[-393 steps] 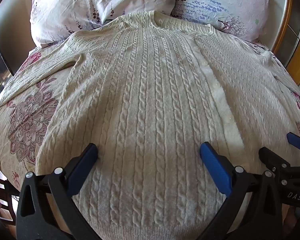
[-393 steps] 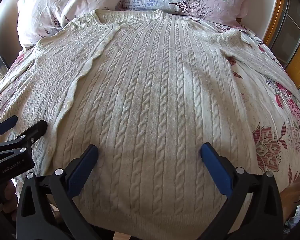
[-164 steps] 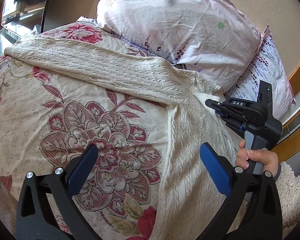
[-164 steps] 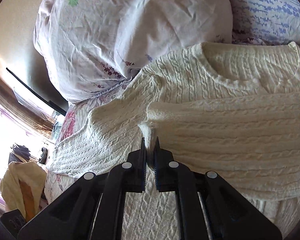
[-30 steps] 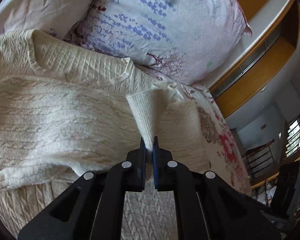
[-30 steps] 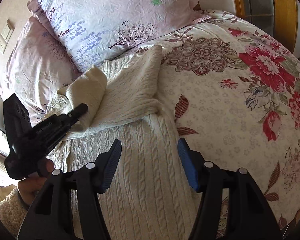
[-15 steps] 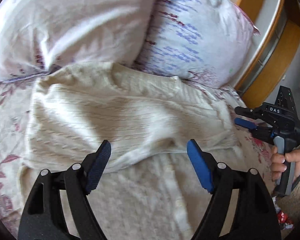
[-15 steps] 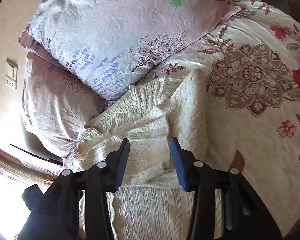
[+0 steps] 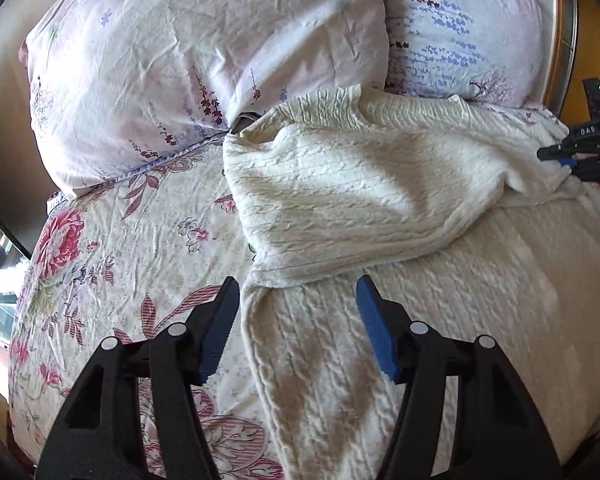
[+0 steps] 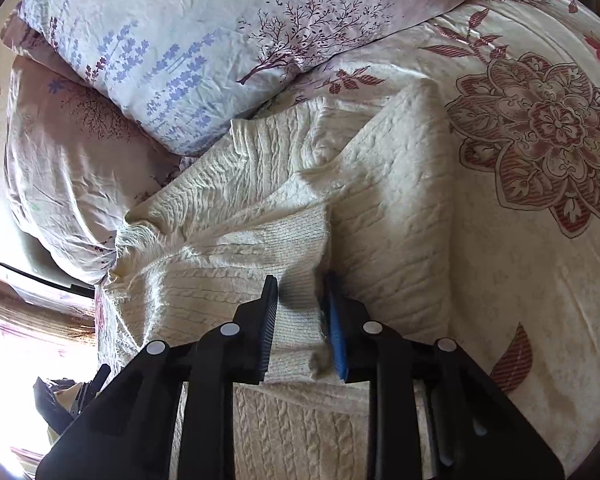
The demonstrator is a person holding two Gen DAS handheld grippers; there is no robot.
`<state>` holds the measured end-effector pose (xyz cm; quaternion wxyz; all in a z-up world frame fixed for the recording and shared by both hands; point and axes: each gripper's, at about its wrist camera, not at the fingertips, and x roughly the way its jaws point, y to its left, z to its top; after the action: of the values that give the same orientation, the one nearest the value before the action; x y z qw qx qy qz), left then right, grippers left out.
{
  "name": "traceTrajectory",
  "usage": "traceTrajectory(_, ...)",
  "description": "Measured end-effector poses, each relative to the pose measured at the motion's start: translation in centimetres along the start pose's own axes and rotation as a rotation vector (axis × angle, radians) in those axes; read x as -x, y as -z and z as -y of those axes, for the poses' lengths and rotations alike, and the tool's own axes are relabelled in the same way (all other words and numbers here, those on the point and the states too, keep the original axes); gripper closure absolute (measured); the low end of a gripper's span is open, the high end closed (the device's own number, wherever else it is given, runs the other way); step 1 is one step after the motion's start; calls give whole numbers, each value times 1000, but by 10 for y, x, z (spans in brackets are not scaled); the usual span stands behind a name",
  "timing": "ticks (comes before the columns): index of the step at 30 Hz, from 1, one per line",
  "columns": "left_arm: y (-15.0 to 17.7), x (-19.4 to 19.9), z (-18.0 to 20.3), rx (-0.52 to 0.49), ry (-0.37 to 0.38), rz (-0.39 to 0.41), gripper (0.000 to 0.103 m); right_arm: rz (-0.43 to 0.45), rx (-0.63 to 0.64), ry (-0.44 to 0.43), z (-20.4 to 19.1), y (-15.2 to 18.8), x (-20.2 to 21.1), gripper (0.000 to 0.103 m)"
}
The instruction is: Fold small clothes
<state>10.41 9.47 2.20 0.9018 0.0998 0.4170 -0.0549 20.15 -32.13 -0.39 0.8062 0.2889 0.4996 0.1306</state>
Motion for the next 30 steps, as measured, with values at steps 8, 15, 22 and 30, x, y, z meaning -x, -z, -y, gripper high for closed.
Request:
traceTrajectory(8,-1,-23,2,-136,-74,-17,58,-8,9,-9,-1,-3,-2,77)
traceTrajectory(15,-10,-33,-20,28,-165,-3,70,51,108,13,-23,-8,4,97)
traceTrajectory(22,-8,-36,-29,179,-191,-16,67,168,63,46,-17,-2,20,97)
traceTrajectory(30,-1,-26,-42,314,-136,-6,50,95,2,60,8,9,3,95)
